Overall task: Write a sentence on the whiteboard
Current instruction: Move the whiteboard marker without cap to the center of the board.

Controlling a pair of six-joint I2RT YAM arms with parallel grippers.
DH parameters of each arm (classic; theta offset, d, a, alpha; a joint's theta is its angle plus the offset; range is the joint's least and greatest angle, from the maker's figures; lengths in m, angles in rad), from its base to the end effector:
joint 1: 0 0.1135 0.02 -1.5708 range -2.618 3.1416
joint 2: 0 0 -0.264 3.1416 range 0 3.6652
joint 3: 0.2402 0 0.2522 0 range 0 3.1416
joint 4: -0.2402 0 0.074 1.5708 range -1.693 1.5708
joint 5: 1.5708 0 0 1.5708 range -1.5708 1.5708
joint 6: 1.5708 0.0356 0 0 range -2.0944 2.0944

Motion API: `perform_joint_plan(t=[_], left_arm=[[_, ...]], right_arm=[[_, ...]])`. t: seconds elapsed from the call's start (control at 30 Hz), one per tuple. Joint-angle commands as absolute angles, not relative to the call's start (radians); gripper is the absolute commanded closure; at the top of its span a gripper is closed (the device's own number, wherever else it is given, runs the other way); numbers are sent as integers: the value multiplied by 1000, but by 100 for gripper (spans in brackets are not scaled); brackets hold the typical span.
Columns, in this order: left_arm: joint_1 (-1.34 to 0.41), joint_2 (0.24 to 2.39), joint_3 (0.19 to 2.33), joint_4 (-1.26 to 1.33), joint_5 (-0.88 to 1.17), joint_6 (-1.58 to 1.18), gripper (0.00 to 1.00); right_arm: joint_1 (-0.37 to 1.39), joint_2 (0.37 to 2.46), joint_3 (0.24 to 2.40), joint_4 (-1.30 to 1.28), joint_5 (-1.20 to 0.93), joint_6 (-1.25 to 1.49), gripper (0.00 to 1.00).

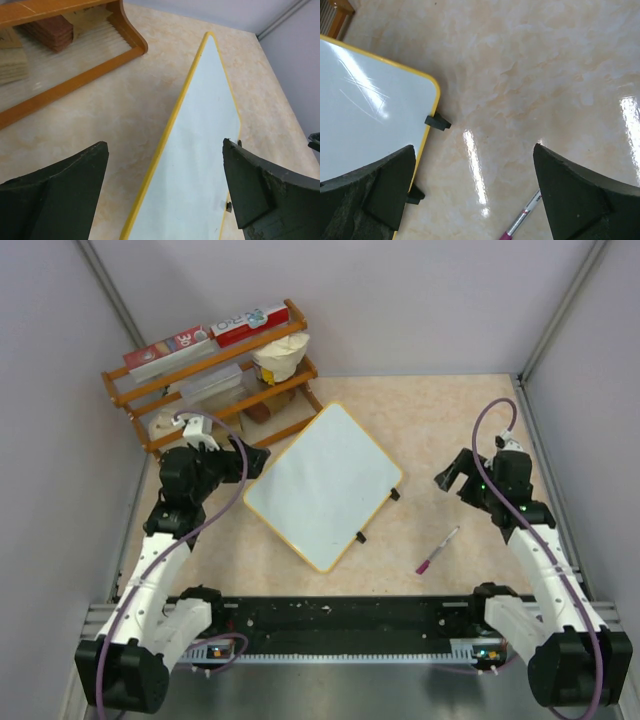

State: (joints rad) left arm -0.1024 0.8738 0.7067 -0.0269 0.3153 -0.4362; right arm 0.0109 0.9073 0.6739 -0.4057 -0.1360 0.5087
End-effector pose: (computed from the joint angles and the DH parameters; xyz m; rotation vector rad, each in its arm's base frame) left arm 0.2057 -0.0322 0.3136 -0.0665 1.8023 -0.6654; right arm 0.1972 0.0070 0.2580 0.4768 2.1867 0.4361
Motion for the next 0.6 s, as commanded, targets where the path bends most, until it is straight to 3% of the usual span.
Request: perform_joint_plan(t=[0.0,0.2,0.57], left_arm=[[-101,877,752,-8,409,-446,1],[-155,870,802,-34,474,-400,1],[-566,1068,1114,-276,198,-212,1]], right_arm=[[5,882,675,-468,-201,522,1],[5,884,647,-575,-238,552,1],[129,925,614,-698,-238,636,1]])
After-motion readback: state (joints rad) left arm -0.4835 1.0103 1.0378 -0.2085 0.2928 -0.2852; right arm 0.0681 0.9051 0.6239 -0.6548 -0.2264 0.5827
